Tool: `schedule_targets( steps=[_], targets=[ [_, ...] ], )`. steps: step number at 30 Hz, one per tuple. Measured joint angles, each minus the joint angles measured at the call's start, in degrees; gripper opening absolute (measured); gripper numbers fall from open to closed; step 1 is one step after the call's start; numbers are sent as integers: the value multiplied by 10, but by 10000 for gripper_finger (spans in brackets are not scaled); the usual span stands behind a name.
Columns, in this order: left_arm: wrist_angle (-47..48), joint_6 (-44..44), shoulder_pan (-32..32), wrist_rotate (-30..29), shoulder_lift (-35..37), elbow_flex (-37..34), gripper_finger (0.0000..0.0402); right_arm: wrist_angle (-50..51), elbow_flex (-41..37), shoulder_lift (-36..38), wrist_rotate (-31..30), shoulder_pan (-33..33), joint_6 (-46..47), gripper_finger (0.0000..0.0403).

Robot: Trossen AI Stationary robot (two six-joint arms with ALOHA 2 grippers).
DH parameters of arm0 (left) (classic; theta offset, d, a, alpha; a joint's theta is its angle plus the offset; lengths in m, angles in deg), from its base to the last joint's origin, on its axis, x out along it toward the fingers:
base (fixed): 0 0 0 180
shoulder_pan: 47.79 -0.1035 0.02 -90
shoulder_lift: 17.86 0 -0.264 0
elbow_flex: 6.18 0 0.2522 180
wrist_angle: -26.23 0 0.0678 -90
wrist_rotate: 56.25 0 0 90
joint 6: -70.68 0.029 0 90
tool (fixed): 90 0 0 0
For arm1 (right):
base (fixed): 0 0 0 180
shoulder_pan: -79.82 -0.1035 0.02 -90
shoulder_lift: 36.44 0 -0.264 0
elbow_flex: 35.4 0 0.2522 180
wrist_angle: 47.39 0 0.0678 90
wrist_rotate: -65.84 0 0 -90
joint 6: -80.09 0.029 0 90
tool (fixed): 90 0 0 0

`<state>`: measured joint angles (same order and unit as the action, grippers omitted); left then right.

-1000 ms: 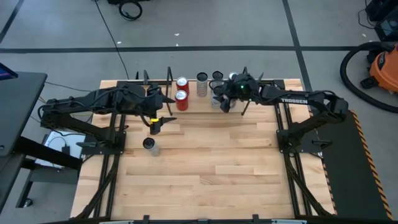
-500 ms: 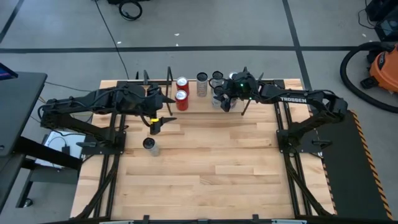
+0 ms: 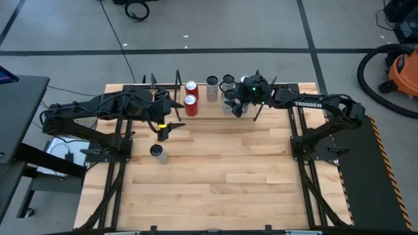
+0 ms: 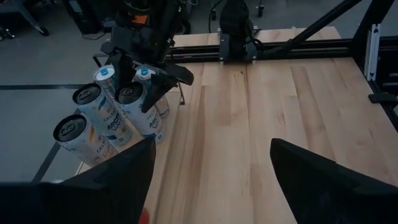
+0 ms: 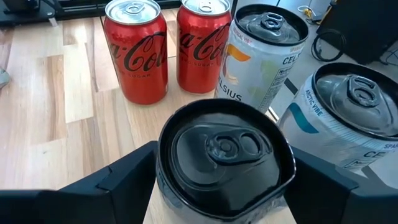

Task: Place canned beverage on shelf
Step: Put the bottom black soda can on the shelf aligned with the other light blue soda can, then put the black soda can on the shelf aligned with the other red soda can

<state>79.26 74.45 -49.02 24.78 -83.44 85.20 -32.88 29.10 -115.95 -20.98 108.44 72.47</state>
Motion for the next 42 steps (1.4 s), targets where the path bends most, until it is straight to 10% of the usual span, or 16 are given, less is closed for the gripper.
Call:
schedule_targets(
  steps=[42],
  targets=[
    [10, 5, 0, 0, 0, 0, 318, -50, -1, 114, 31, -8, -26, 316]
  ],
)
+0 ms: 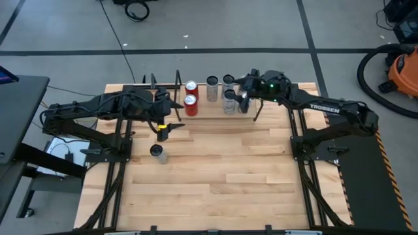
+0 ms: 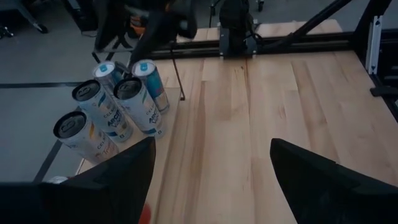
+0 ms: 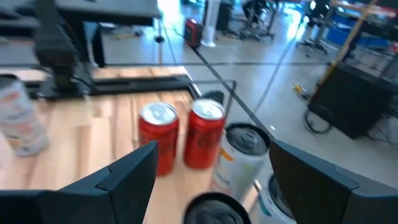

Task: Place canned beverage on shelf
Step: Put the black soda can on the shelf aligned with the other red soda can

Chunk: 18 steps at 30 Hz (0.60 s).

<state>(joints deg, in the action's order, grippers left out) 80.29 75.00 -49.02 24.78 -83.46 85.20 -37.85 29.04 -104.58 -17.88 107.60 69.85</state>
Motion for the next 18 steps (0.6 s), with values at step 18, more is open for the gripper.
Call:
schedule_targets(
  steps=[18],
  targets=[
    [181, -191, 34, -10, 0, -3, 318, 20, 0, 65, 43, -38, 0, 316]
  ],
)
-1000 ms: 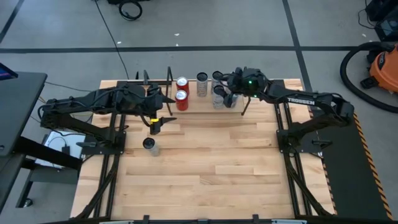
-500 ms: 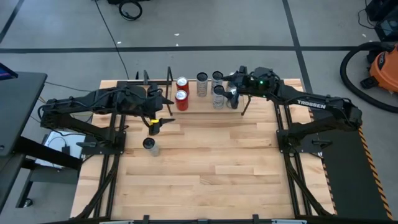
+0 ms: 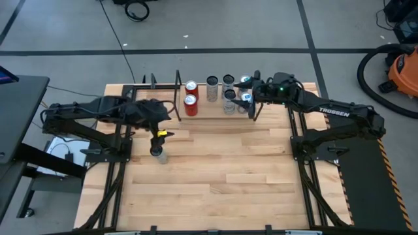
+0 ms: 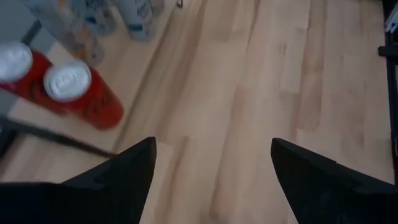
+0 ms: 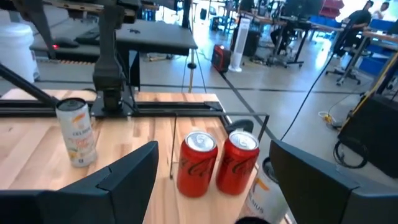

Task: Place canned beverage on shelf
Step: Put the black soda can on the shelf aligned with the other red soda can

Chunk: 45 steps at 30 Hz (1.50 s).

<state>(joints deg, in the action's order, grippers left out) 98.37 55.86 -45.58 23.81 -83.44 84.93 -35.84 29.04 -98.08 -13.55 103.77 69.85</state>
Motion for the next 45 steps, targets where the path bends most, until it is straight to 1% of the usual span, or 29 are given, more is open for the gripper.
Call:
schedule_targets(
  steps=[5, 12, 17, 21, 28, 34, 41, 45],
  targets=[
    [37, -98, 61, -60, 1, 0, 318, 23, 0, -1, 2, 0, 0, 316],
    [62, -239, 171, -171, 1, 0, 318, 32, 0, -1, 44, 0, 0, 316],
    [101, -367, 251, -254, 1, 0, 318, 33, 0, -1, 47, 0, 0, 316],
    [116, -450, 307, -299, -4, 0, 318, 34, 0, -1, 47, 0, 0, 316],
    [128, -517, 372, -351, -38, 0, 318, 58, 0, -1, 52, 0, 0, 316],
    [181, -580, 424, -388, -79, 0, 318, 66, 0, -1, 60, 0, 0, 316],
    [288, -750, 488, -396, -97, 0, 318, 66, 0, -1, 61, 0, 17, 316],
    [305, -801, 522, -398, -108, 0, 318, 66, 0, -1, 65, 0, 17, 316]
  ],
)
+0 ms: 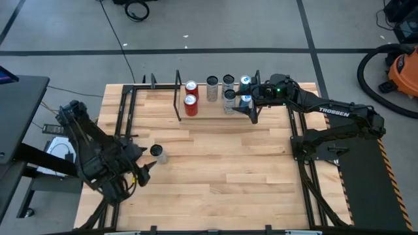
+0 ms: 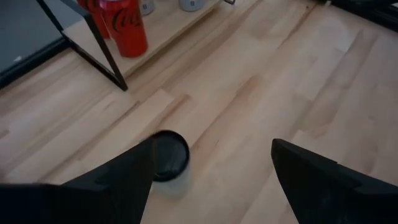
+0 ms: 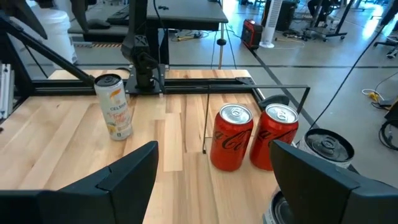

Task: Place canned beverage on shelf
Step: Put the black soda can on the shelf aligned with the other red soda can

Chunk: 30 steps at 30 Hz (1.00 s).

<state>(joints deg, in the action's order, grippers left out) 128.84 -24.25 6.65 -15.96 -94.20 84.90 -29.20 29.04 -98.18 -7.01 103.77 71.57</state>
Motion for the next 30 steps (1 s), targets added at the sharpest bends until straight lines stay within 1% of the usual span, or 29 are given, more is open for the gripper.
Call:
schedule_targets(
  steps=[4, 6, 10, 13, 16, 20, 23, 26, 30],
  targets=[
    [-1, -11, 15, -3, -10, 0, 318, 0, 0, 0, 14, 0, 0, 316],
    [-4, 0, 11, -18, -9, 0, 318, 0, 0, 0, 21, 0, 0, 316],
    [-46, 91, -11, -52, 9, 0, 318, 0, 0, 0, 24, -2, 1, 316],
    [-118, 203, -37, -60, 39, 0, 318, 0, 0, 0, 24, -5, 0, 316],
    [-220, 348, -73, -54, 75, 0, 318, 0, 0, 0, 24, -6, 0, 316],
    [-368, 539, -123, -8, 123, 0, 318, 0, 0, 0, 23, -6, 0, 316],
    [-465, 663, -158, 41, 152, 0, 318, 0, 0, 0, 23, -6, 0, 316],
    [-521, 753, -181, 81, 182, 0, 318, 0, 0, 0, 23, -6, 0, 316],
    [-533, 813, -187, 86, 235, 0, 318, 0, 0, 0, 23, -6, 0, 316]
  ],
)
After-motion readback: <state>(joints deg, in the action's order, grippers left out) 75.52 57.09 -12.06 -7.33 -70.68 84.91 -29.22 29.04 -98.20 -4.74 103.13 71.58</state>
